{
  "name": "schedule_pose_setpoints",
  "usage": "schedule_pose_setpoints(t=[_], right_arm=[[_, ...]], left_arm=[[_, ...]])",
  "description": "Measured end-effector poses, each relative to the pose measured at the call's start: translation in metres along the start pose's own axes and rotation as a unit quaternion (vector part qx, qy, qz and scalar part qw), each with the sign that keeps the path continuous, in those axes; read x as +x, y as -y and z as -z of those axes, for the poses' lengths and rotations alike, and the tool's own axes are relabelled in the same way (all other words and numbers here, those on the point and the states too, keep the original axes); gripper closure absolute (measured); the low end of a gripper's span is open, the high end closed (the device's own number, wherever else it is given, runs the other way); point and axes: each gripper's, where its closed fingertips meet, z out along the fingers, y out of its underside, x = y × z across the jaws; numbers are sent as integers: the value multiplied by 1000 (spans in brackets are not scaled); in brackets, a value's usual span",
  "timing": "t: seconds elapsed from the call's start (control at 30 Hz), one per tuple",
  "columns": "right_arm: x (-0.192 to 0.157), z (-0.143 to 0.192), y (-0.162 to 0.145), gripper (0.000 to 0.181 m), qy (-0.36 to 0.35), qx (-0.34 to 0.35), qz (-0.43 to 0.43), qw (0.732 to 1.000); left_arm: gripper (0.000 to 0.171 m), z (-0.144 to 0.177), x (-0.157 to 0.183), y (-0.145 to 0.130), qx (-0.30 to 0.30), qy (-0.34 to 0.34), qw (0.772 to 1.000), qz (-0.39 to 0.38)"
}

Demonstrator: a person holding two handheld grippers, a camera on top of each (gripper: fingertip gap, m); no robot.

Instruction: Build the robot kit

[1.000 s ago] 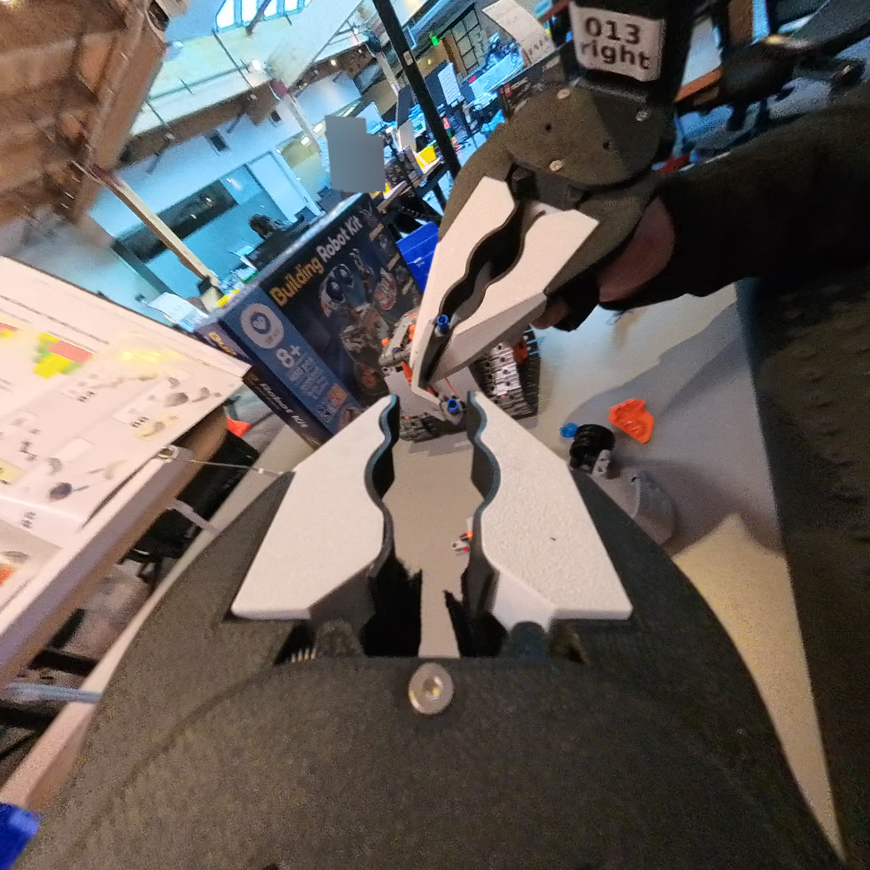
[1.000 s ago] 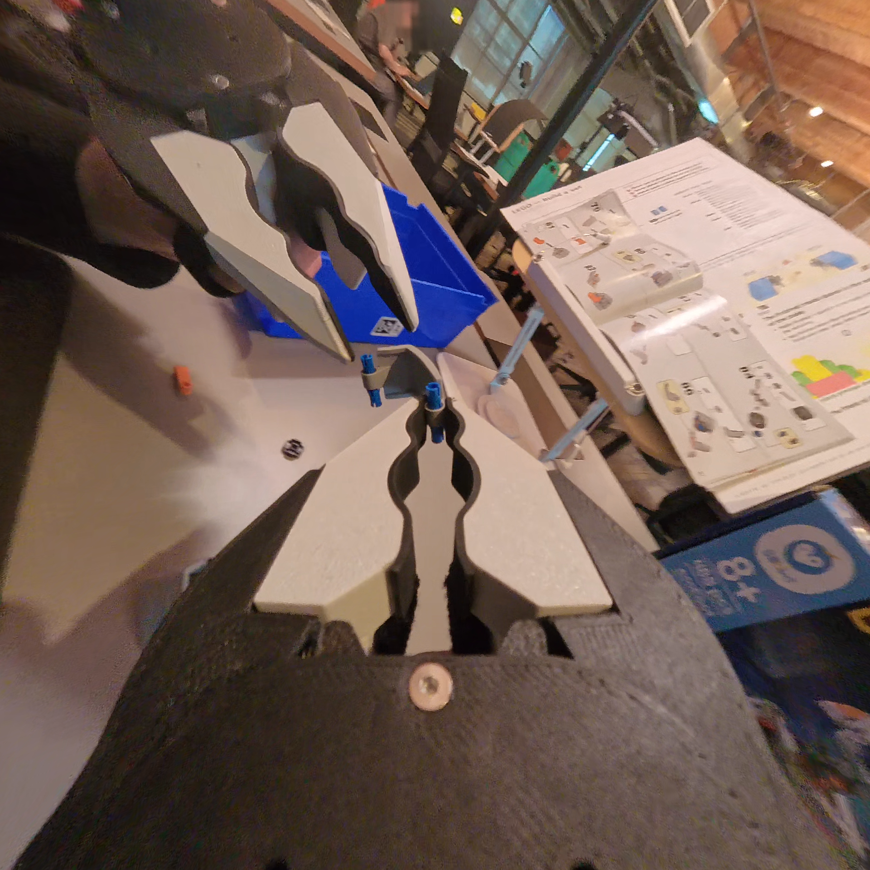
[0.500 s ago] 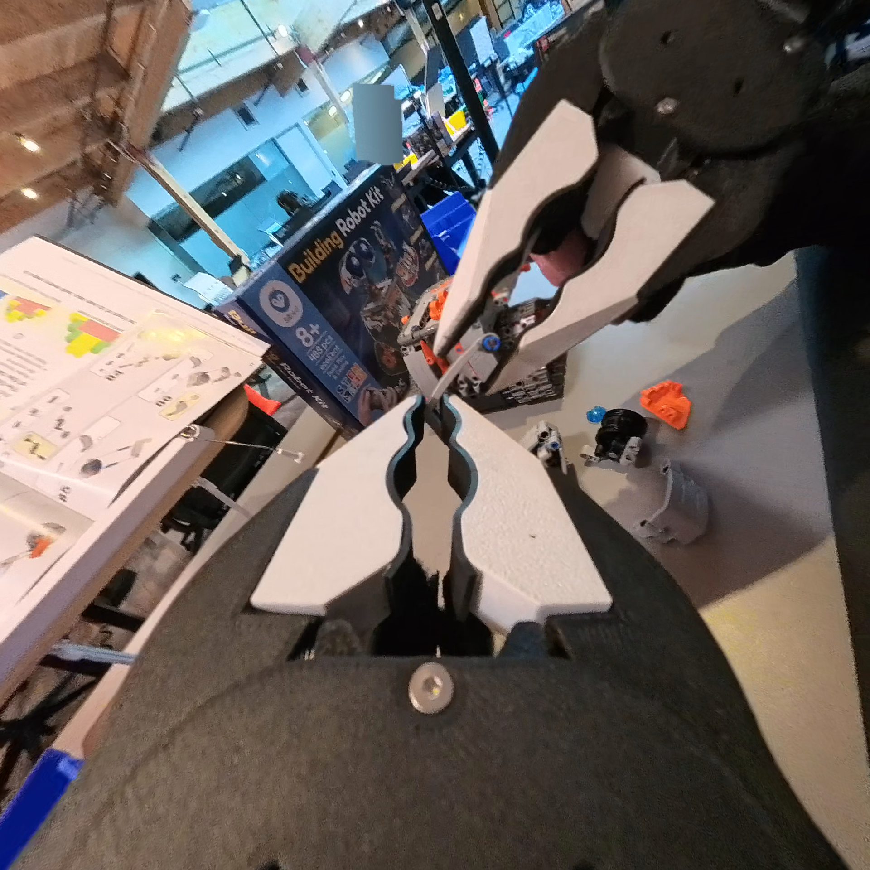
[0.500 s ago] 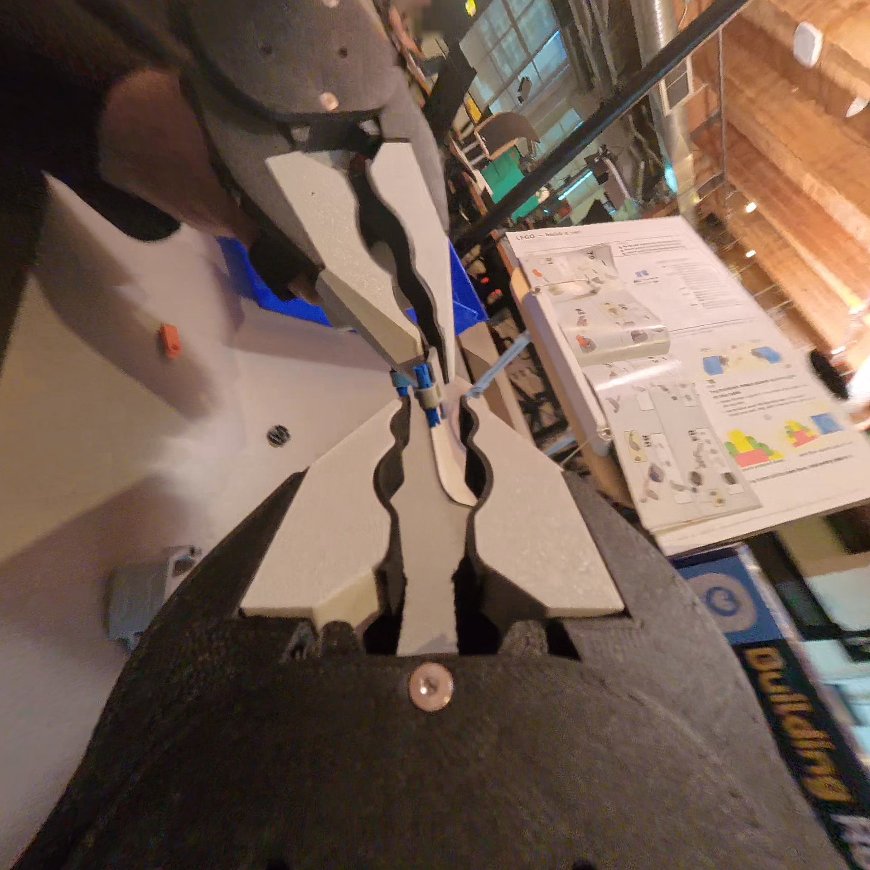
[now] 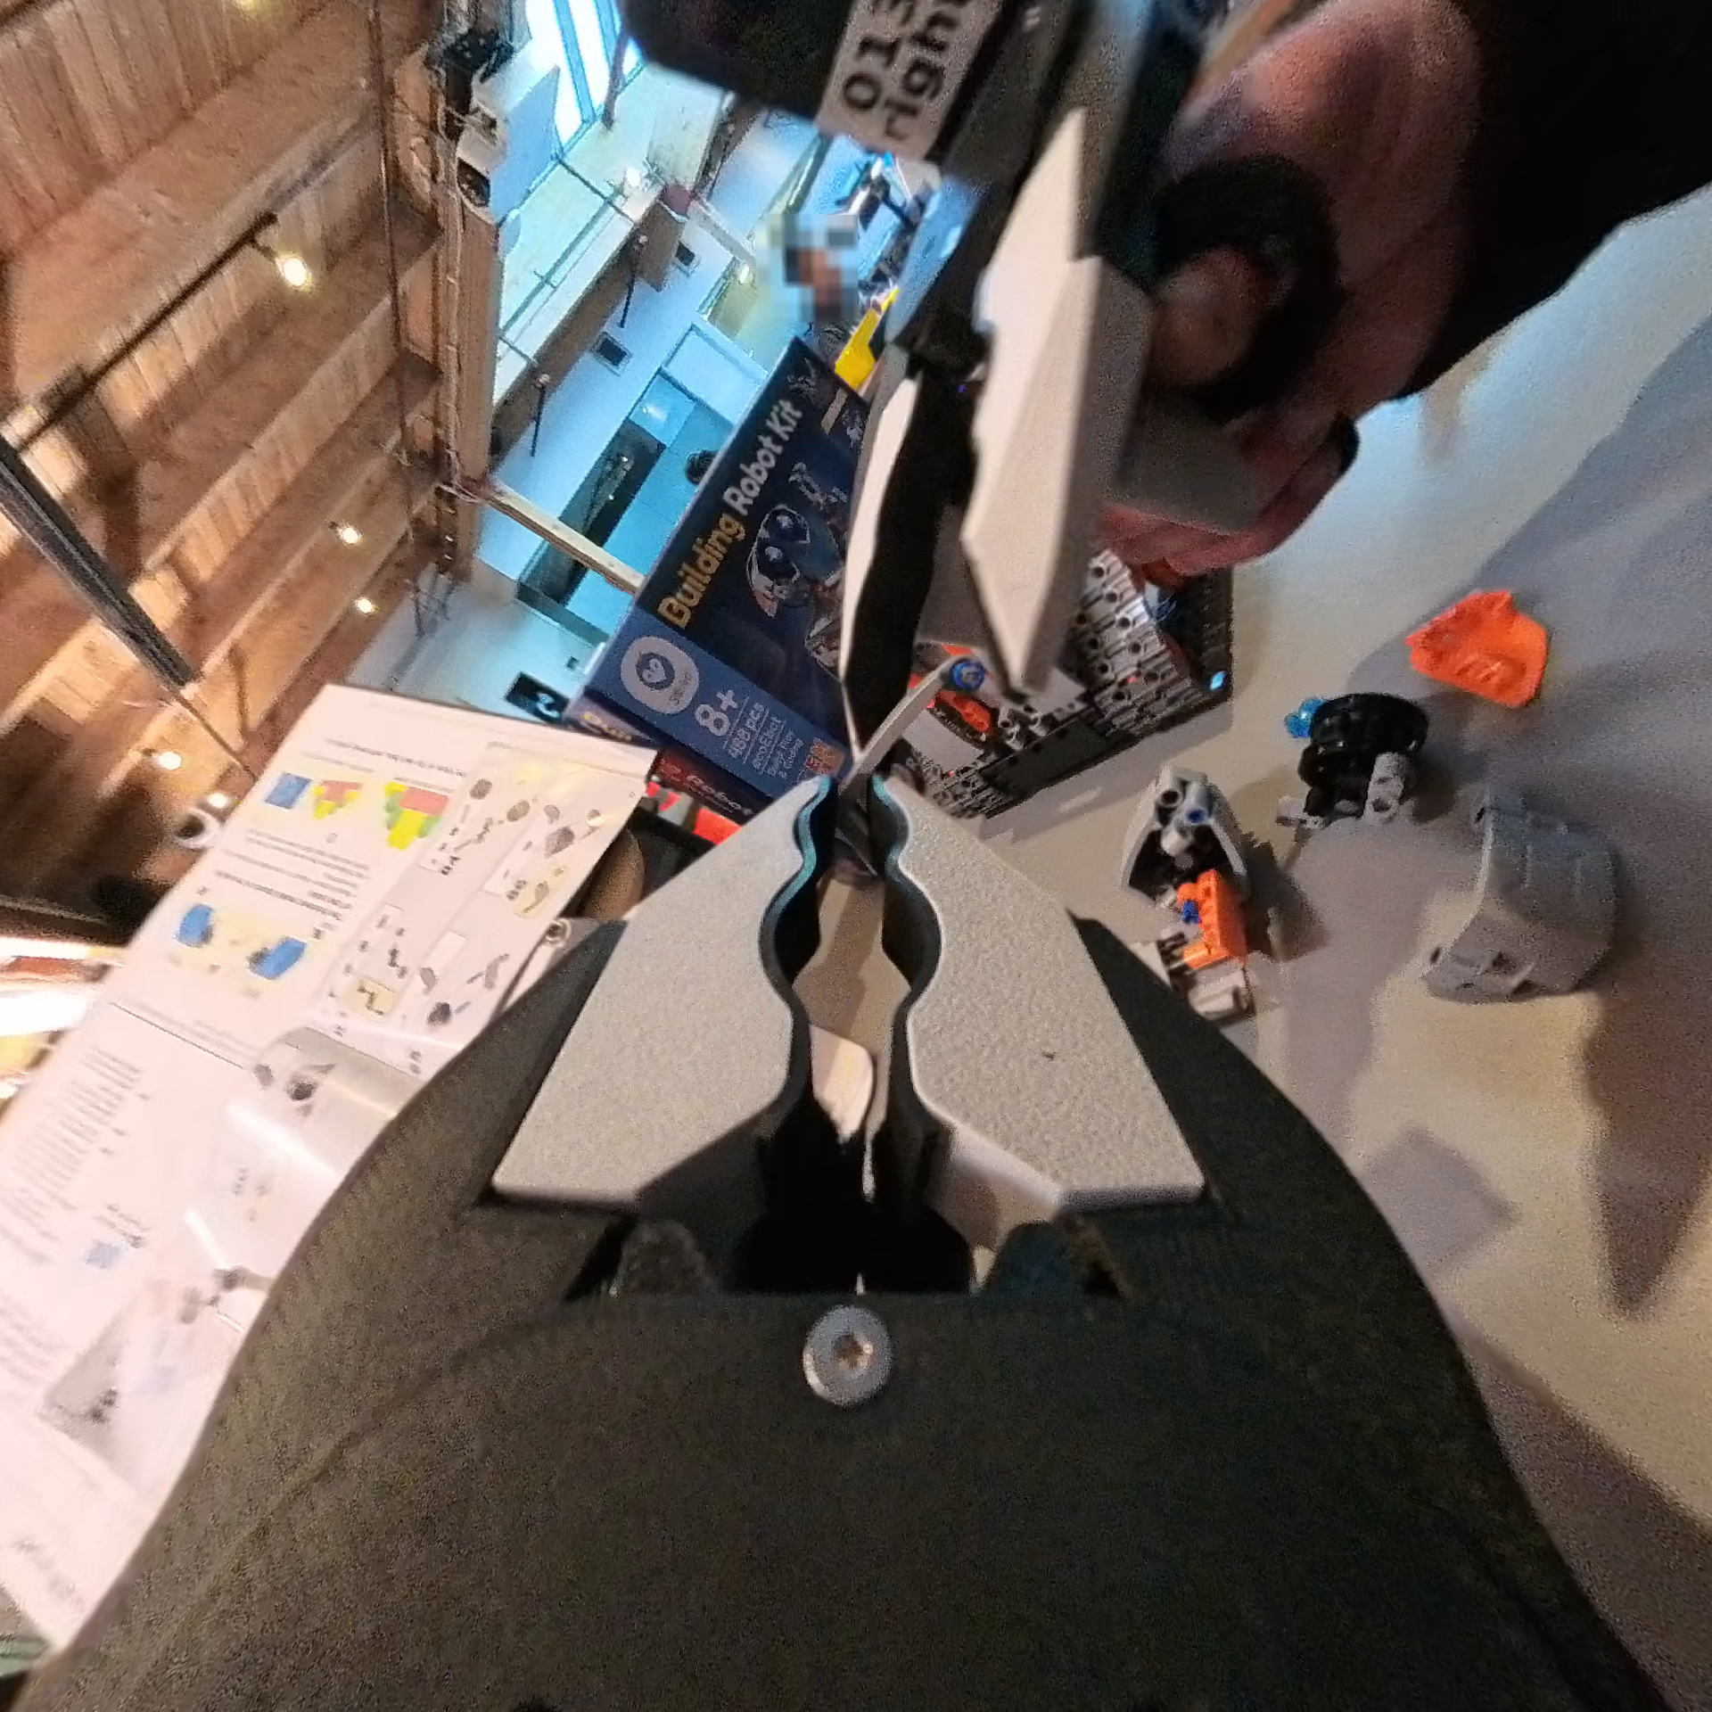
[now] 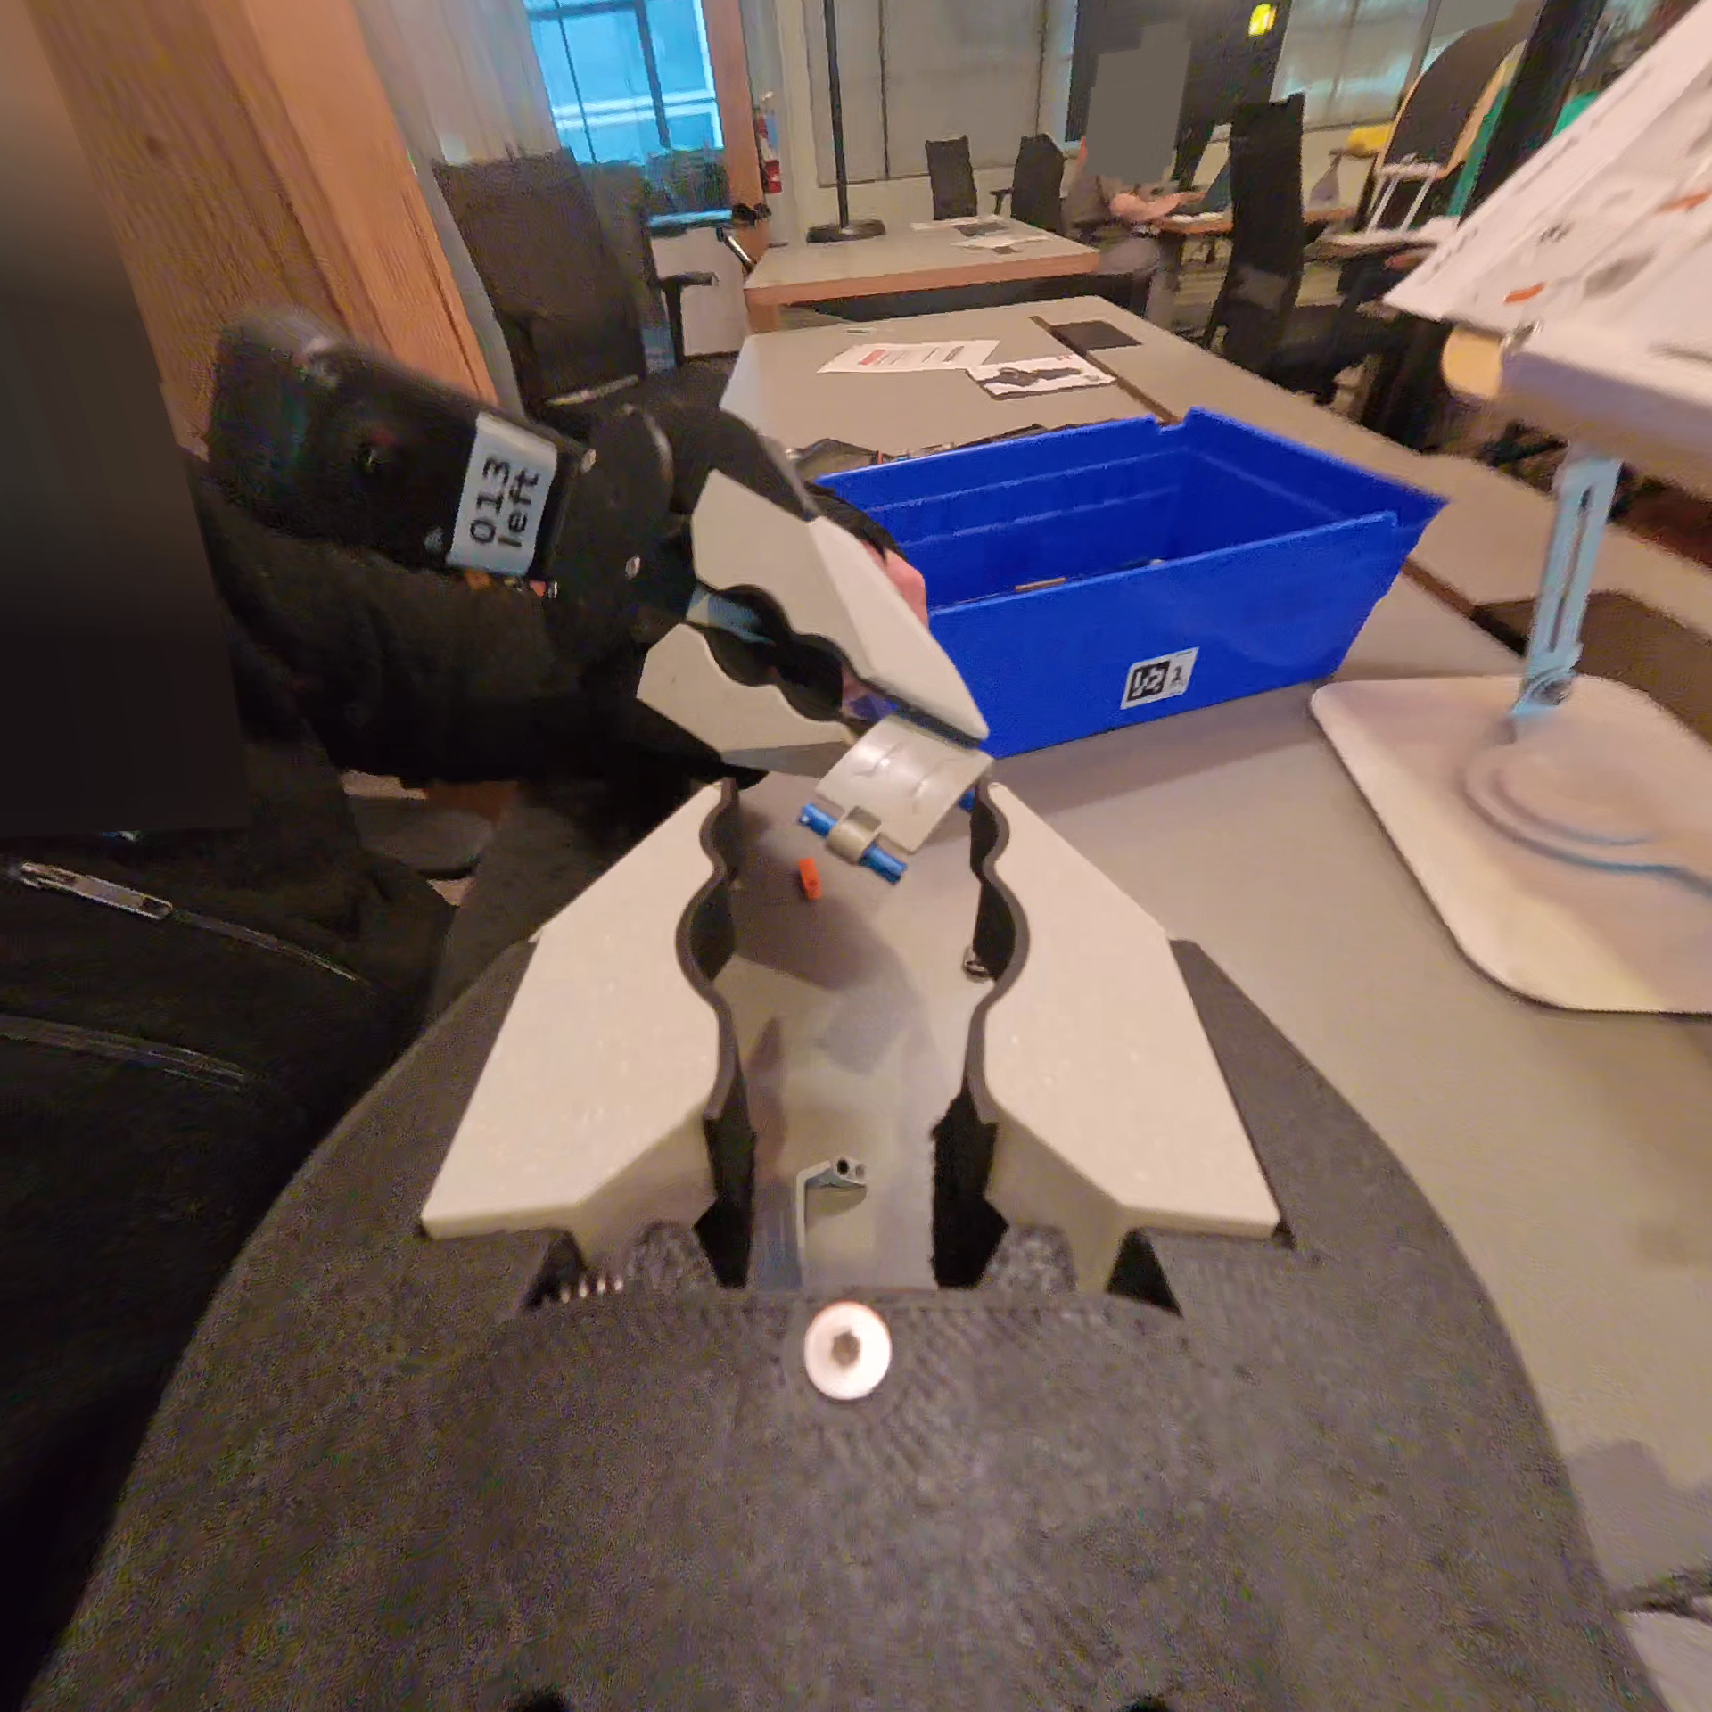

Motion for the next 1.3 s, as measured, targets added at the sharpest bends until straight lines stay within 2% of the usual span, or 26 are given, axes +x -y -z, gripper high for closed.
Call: schedule_pose_setpoints(t=[0.17,0.3,0.4,0.47,0.53,0.63,0.87,1.3], right_arm=[[5,1,-2,150,17,14,-59,998],[3,3,0,156,38,26,-89,995],[3,4,-1,158,34,26,-80,996],[4,4,0,159,24,25,-72,997],[6,8,8,178,9,50,-61,997],[9,10,9,178,-3,51,-55,997],[9,12,10,178,-8,51,-50,997],[12,11,12,177,-42,57,-23,997]], left_arm=[[169,0,6,4,-9,22,997,-79],[169,1,7,8,-5,35,992,-117],[168,1,8,8,-2,38,991,-127],[167,1,7,8,0,41,991,-125],[160,1,7,8,0,42,992,-121],[166,-1,7,4,-10,35,995,-96],[167,0,3,5,-6,48,994,-101],[168,-2,1,2,1,41,998,-41]])
